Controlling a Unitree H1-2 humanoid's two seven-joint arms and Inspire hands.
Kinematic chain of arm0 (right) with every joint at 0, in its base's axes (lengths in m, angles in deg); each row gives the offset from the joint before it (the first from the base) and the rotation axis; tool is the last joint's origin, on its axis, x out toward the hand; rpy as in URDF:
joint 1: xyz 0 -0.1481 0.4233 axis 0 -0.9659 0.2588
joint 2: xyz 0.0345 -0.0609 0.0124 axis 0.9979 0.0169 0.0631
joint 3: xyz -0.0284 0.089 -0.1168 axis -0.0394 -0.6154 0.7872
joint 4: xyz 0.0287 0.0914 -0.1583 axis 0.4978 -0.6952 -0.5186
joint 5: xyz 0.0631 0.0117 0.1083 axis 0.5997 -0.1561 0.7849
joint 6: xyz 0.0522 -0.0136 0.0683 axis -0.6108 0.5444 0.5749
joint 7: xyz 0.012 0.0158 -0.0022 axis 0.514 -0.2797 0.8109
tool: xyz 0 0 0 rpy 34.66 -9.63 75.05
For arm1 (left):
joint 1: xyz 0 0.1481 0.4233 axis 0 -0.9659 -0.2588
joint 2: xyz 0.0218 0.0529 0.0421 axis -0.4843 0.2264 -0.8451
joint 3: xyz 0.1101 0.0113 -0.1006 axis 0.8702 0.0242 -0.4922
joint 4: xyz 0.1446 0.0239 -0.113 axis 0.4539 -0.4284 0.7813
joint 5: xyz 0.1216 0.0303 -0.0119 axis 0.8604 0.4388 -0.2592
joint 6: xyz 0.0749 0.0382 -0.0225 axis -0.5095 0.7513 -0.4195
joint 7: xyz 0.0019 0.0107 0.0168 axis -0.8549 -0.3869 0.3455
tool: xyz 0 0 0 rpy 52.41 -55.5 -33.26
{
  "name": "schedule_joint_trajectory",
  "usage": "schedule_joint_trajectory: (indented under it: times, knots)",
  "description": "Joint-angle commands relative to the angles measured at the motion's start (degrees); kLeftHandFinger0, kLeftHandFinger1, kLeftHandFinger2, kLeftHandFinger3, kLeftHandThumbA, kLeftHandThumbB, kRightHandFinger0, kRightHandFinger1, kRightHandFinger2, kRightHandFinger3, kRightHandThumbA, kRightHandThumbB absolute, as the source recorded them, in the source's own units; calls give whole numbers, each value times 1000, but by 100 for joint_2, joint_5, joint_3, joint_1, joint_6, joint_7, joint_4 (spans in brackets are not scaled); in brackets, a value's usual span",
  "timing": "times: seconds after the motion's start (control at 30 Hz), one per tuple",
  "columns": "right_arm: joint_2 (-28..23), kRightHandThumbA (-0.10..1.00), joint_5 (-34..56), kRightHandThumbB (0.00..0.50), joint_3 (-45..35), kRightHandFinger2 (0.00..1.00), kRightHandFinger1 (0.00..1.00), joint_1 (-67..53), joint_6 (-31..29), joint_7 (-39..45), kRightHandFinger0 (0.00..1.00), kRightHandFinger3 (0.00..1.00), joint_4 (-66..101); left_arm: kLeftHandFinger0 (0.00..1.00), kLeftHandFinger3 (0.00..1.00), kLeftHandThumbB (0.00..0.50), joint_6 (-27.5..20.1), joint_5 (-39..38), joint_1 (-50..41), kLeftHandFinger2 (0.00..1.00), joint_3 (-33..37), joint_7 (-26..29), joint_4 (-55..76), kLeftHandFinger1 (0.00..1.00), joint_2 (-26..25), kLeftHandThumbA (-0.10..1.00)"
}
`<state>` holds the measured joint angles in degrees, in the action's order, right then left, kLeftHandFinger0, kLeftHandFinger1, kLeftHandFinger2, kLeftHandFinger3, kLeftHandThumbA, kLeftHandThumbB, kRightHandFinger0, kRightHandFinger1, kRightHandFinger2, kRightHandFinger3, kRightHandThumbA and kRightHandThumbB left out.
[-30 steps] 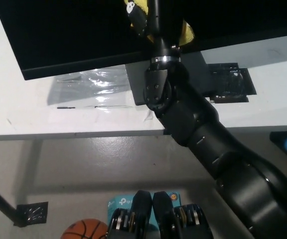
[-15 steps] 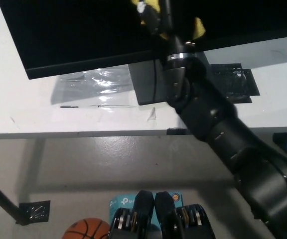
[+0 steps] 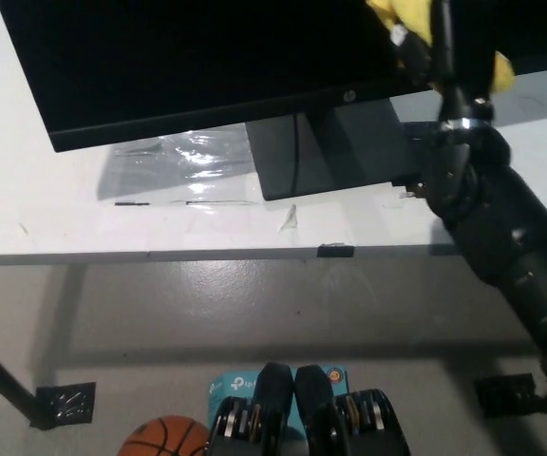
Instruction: The robot uses its right hand to pick up the cloth kept in the middle of the desk and use it to wipe the monitor in the middle of the desk by swiping its screen twice
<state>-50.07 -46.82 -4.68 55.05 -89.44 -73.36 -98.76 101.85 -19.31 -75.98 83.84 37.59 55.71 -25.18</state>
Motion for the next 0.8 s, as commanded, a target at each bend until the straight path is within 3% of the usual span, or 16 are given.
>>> schedule_joint_trajectory:
  times: [0.0, 0.07, 0.17, 0.23, 0.27, 0.3, 0.43, 0.63, 0.77]
  knots:
    - [-161, -100, -70, 0, -133, 45, 0, 136, 73, 90, 0, 673, 228, 783, 1000, 49, 22, -14, -90, 861, -86, -38, 109, 793, -79, 44]
    - [-190, -100, -87, 0, -144, 1, 0, 108, 85, 95, 0, 664, 246, 705, 1000, 52, -125, -34, -75, 811, -88, -25, -2, 731, -52, 24]
    - [-224, -100, -113, 0, -161, 0, 0, 90, 73, 66, 0, 658, 223, 772, 1000, 51, -92, 21, -74, 859, -55, -28, 24, 788, -74, 55]
    - [-215, -100, -108, 0, -180, 0, 0, 78, 58, 45, 0, 648, 197, 762, 1000, 48, -68, 22, -89, 853, -57, -24, 21, 778, -72, 50]
    - [-213, -100, -111, 0, -186, 71, 38, 73, 61, 44, 0, 656, 190, 788, 1000, 53, -6, 38, -104, 866, -52, -27, 70, 796, -76, 54]
    - [-212, -100, -115, 0, -198, 73, 4, 61, 88, 56, 0, 679, 200, 809, 1000, 54, 73, 74, -103, 874, -33, -20, 120, 807, -74, 52]
    - [-156, -100, -118, 0, -228, 6, 0, 93, 129, 99, 0, 673, 230, 798, 1000, 49, -31, 26, -117, 873, -47, -26, 24, 804, -47, 44]
    - [-19, -100, -109, 0, -259, 1, 0, 218, 145, 143, 0, 681, 303, 806, 1000, 41, 99, 77, -152, 871, -13, -69, 207, 797, -96, 67]
    - [146, -100, -65, 5, -271, 0, 0, 333, 81, 190, 0, 668, 337, 861, 1000, 46, 139, 111, -125, 915, 30, -80, 216, 843, -84, 77]
